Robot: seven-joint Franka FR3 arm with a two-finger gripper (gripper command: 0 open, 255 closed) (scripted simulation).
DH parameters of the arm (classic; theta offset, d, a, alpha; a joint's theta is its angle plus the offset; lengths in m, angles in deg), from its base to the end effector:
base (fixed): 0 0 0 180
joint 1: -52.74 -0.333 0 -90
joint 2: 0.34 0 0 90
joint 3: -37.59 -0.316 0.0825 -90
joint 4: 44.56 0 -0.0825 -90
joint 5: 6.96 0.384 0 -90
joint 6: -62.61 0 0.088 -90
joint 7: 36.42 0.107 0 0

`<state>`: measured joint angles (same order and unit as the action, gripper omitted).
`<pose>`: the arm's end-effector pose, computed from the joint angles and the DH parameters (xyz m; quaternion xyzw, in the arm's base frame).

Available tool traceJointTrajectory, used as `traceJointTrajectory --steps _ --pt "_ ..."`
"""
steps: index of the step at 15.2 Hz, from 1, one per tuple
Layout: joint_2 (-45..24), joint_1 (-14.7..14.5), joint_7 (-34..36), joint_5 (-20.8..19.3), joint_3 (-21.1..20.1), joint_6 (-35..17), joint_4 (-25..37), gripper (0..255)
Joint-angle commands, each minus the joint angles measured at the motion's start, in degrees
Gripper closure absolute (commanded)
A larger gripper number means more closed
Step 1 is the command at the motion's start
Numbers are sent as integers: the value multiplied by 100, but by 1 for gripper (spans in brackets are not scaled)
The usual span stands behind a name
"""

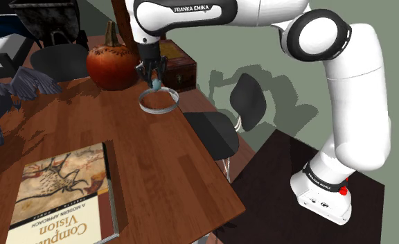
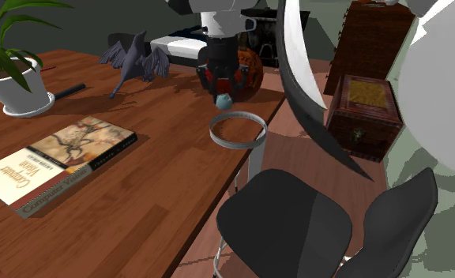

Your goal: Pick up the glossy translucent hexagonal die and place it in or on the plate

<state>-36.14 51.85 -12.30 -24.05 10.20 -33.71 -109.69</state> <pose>0.6838 0.2270 0.4665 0.9998 0.0159 -0.0042 0.0148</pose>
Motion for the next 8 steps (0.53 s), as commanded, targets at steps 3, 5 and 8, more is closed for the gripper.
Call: traceJointTrajectory --steps 3,5,8 --pt "-797 -74 -478 -165 196 546 1399 255" --pt "-846 -57 -505 -174 208 505 1408 255" --pt "-779 26 -465 -165 196 224 1045 255"
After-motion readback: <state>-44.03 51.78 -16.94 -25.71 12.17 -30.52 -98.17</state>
